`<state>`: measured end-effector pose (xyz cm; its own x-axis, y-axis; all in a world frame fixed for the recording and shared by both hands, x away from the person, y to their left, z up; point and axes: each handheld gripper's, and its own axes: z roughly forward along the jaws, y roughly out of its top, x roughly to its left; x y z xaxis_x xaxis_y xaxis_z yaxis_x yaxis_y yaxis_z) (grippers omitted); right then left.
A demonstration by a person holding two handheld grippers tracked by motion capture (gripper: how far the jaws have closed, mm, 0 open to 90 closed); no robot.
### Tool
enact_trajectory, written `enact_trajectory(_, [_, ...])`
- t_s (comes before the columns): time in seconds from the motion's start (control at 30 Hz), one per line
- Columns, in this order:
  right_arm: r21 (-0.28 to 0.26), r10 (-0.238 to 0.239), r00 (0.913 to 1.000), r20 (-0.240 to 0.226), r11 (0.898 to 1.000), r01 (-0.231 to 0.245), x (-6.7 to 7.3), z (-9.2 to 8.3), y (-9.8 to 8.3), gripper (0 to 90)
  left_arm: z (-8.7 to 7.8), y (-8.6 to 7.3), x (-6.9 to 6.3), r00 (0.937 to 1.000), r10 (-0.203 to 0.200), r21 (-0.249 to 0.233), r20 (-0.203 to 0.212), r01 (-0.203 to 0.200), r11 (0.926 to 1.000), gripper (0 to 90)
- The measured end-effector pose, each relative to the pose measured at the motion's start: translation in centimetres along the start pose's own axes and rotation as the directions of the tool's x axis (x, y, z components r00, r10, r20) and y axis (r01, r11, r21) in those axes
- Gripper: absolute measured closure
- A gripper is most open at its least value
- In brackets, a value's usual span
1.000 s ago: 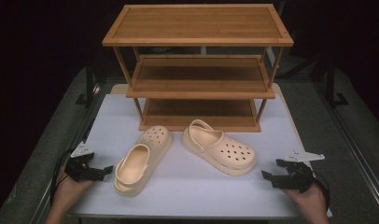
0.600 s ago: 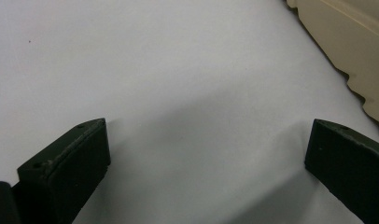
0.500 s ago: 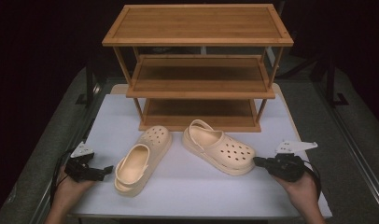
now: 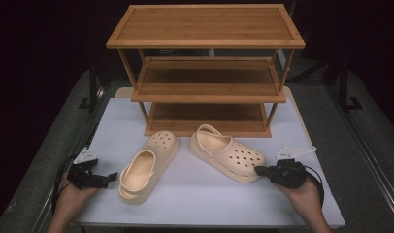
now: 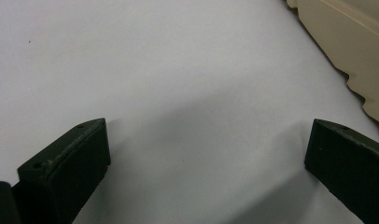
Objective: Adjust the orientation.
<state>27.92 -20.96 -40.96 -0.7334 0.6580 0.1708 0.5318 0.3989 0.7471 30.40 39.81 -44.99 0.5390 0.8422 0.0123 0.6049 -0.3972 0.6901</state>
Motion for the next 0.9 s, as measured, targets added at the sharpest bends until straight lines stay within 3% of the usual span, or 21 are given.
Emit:
enact_trajectory(0.1, [-0.007,0.008,0.9999,-0.007,1.0,-0.008,-0.2,0.0,-0.1,89.9,0.0,0.0,0.0,1.0,0.0,0.0,0.0,0.0,1.0,0.0])
enact_trajectory(0.43, [0.011,0.013,0.9982,0.058,1.0,-0.014,-1.6,0.2,0.9,89.9,0.0,0.0,0.0,1.0,0.0,0.0,0.0,0.0,1.0,0.0])
enact_trajectory(0.9, [-0.003,0.087,0.9876,0.131,0.996,-0.088,-5.9,1.4,2.9,89.9,0.0,0.0,0.0,1.0,0.0,0.0,0.0,0.0,1.0,0.0])
